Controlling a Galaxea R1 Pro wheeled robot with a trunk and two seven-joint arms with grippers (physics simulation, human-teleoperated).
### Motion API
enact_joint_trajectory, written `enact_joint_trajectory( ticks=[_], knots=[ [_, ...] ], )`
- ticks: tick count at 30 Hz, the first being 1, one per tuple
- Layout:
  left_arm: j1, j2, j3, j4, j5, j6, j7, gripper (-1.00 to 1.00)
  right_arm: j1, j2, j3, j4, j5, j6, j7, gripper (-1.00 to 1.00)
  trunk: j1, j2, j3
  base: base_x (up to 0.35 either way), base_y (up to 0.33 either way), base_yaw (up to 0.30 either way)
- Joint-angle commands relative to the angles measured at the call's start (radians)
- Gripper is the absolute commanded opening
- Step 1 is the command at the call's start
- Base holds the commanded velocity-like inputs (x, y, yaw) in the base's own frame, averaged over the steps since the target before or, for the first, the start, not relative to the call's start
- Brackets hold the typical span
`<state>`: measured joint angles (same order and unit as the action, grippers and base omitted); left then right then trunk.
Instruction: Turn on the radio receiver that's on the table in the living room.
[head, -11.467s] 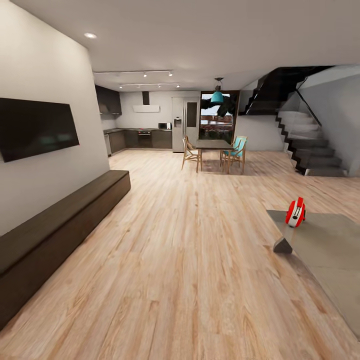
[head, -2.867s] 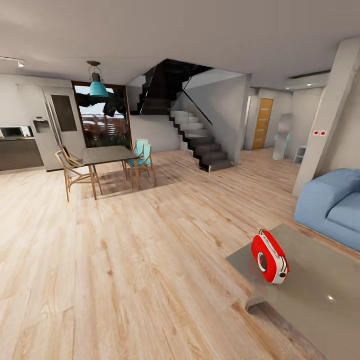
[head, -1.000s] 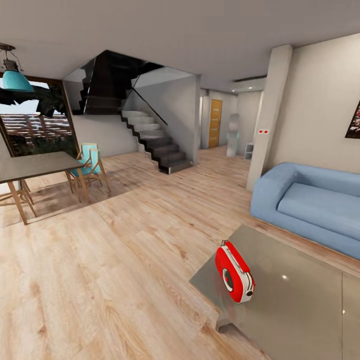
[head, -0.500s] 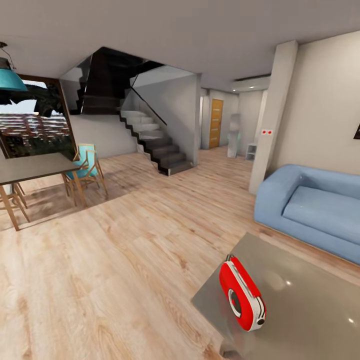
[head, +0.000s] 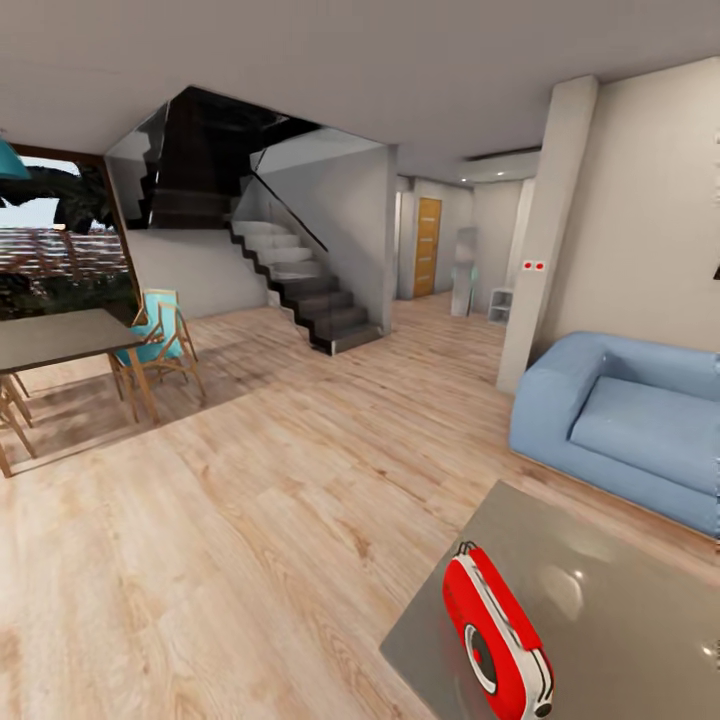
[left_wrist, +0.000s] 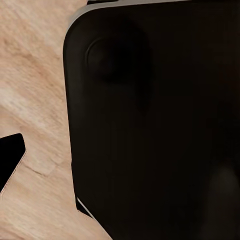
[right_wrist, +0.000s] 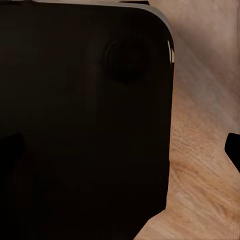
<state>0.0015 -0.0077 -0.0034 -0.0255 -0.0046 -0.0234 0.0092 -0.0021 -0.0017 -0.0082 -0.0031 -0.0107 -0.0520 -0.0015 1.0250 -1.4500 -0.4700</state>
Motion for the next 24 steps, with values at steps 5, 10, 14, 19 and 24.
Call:
enact_joint_trajectory(
  ticks=[5,10,14,19,24],
  knots=[
    [0.0,0.0,0.0,0.0,0.0,0.0,0.0,1.0,0.0,0.0,0.0,0.0,0.0,0.0,0.0,1.0,0.0,0.0,0.0,0.06,0.0,-0.24],
    [0.0,0.0,0.0,0.0,0.0,0.0,0.0,1.0,-0.001,0.0,0.001,0.0,0.0,0.0,0.0,1.0,0.0,0.0,0.0,0.01,0.0,-0.274],
    [0.0,0.0,0.0,0.0,0.0,0.0,0.0,1.0,0.0,0.0,0.001,0.0,0.0,0.0,0.0,1.0,0.0,0.0,0.0,0.002,0.0,-0.279],
    [0.0,-0.001,0.0,0.0,0.0,0.0,0.0,1.0,0.0,0.0,0.001,0.0,0.0,0.0,0.0,1.0,0.0,0.0,0.0,0.0,0.0,-0.28],
    [0.0,-0.001,0.0,0.0,0.0,0.0,0.0,1.0,0.0,0.0,0.0,0.0,0.0,0.0,0.0,1.0,0.0,0.0,0.0,0.0,0.0,-0.281]
  ],
)
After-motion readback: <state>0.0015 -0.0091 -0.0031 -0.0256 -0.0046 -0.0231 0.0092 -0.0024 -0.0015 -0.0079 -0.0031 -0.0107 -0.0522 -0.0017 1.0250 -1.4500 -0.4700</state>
